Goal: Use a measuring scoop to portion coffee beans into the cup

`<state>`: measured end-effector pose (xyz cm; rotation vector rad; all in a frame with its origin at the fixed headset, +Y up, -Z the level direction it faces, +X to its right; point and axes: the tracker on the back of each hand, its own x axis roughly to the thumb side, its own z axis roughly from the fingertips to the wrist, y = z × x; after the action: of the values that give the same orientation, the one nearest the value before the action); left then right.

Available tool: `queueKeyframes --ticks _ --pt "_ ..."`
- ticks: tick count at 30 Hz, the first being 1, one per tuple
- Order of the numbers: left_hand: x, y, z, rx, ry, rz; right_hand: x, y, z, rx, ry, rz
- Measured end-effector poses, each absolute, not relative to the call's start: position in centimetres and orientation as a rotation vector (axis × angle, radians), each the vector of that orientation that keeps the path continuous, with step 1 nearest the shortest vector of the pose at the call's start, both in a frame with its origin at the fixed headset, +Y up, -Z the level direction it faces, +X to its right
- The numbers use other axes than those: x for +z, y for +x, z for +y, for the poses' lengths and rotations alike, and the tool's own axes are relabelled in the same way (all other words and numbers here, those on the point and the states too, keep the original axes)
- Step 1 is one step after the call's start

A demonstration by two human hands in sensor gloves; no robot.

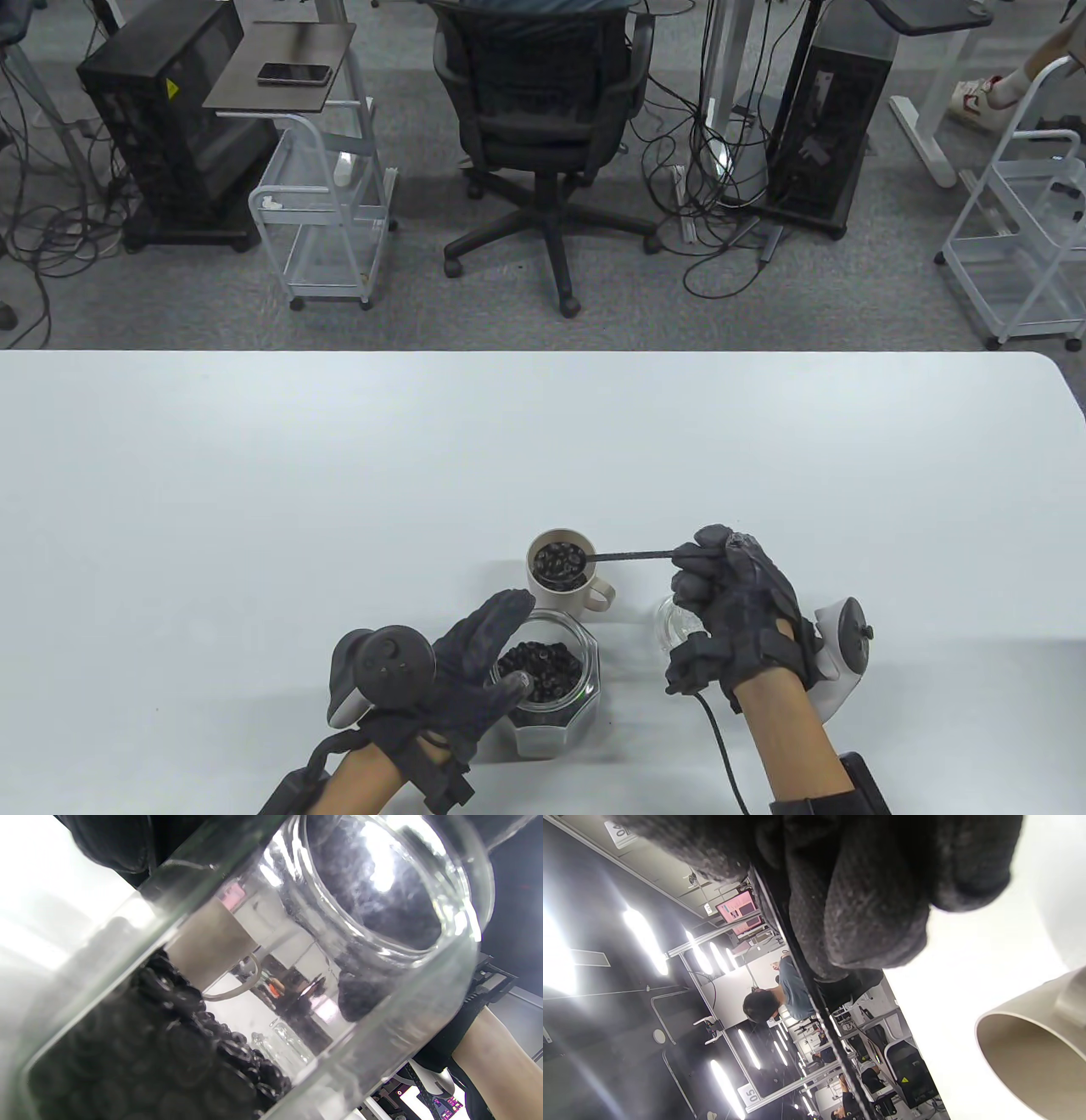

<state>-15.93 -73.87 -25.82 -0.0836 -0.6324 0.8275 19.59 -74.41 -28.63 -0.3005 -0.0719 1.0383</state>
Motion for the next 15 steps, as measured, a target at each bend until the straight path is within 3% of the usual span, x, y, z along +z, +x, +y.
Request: queueKeyframes --ticks 8,15 --pt "-25.8 -15.9 -73.9 0.827 -0.085 -0.632 -28.8 20.1 -74.2 1.177 -0.298 -0.152" --pt "-25.8 -16.0 -73.9 0.829 -0.085 -0.631 -29.1 18.8 -73.1 1.480 -0.137 -0.236"
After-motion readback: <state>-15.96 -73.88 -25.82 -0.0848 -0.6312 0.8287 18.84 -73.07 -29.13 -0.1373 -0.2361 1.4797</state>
